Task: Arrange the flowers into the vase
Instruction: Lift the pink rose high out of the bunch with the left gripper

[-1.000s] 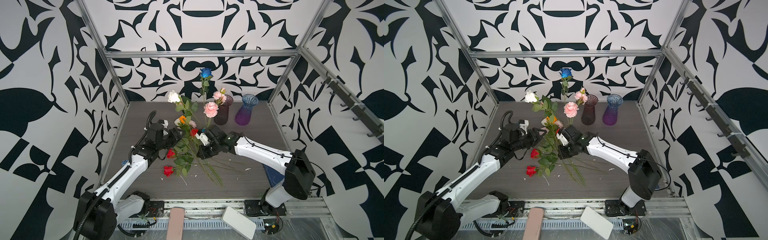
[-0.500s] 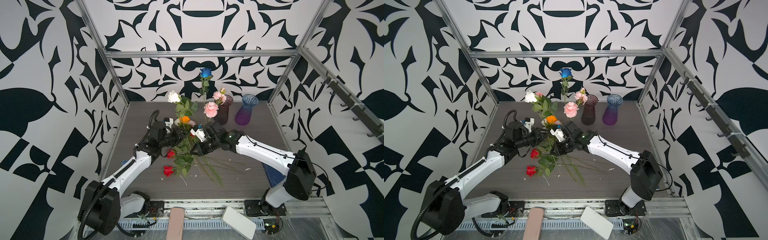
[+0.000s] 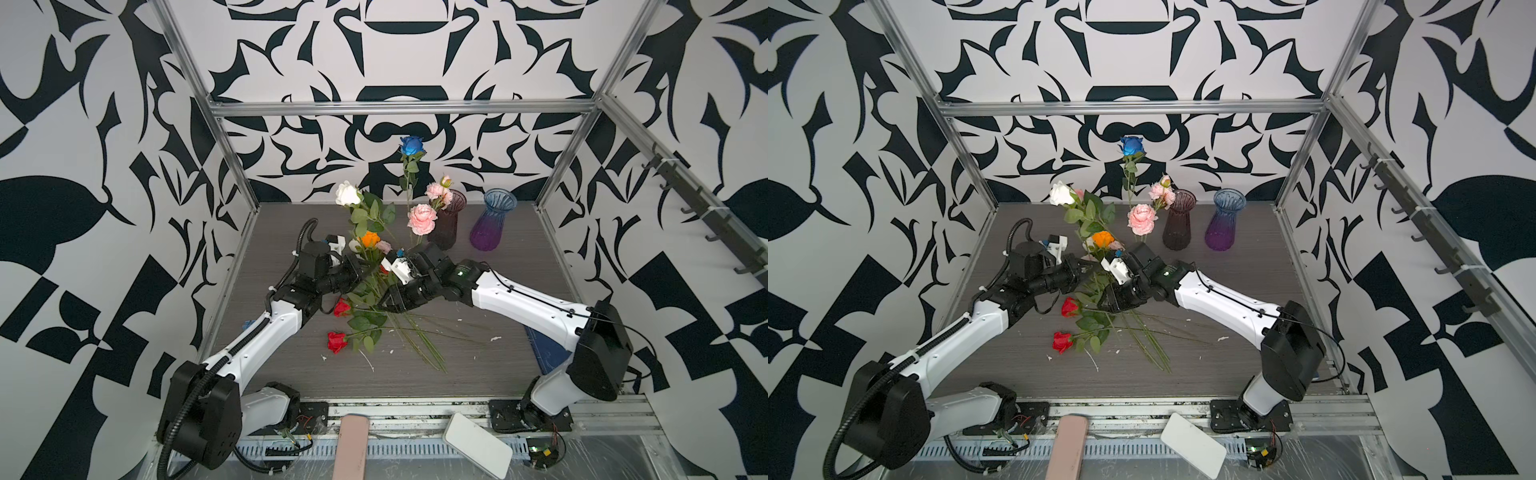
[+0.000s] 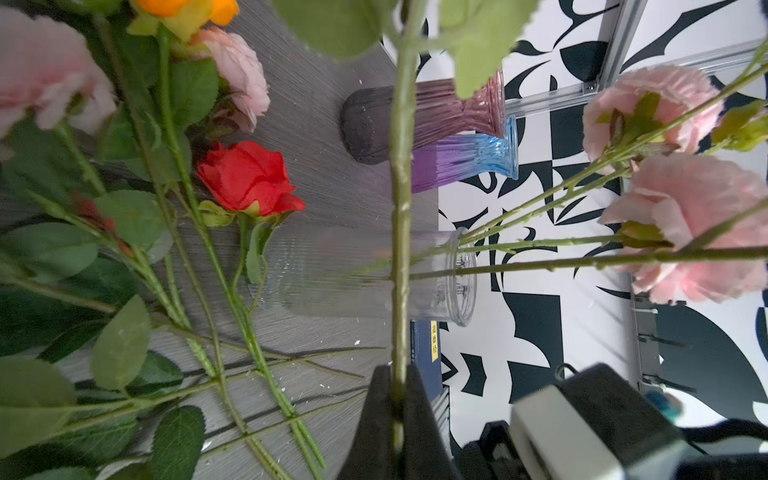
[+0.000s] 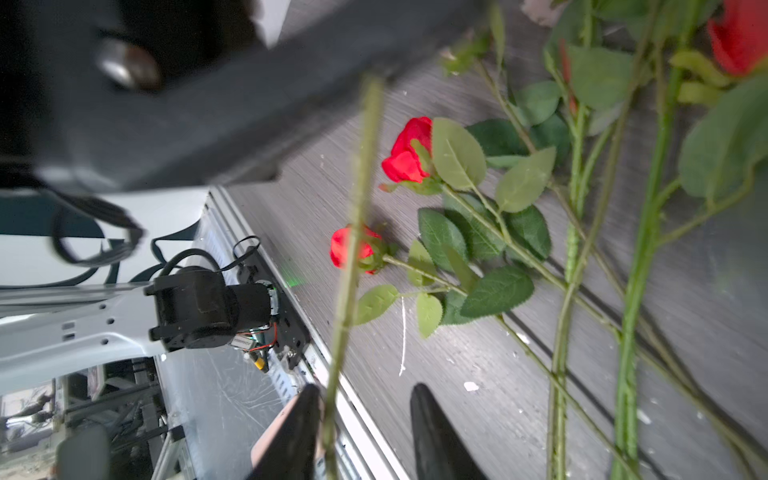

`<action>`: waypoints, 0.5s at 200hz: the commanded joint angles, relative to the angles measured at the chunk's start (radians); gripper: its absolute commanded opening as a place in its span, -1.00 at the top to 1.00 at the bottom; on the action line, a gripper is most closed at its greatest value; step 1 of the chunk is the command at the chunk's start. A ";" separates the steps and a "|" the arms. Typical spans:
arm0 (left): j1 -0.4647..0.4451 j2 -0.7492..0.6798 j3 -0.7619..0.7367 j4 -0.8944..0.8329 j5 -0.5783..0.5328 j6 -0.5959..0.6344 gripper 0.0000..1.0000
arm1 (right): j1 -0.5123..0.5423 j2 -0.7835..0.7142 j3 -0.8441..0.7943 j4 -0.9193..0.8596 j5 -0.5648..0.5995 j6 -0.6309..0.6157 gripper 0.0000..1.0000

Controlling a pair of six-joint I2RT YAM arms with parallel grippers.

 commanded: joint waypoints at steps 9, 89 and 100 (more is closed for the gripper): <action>0.153 -0.160 0.081 -0.178 -0.081 0.099 1.00 | -0.039 -0.113 -0.015 -0.040 0.129 -0.006 -0.01; 0.324 -0.383 0.181 0.291 -0.025 0.310 1.00 | -0.279 -0.314 -0.207 -0.045 0.200 0.098 0.08; 0.320 -0.328 0.235 0.352 0.091 0.285 1.00 | -0.298 -0.326 -0.217 -0.047 0.195 0.098 0.08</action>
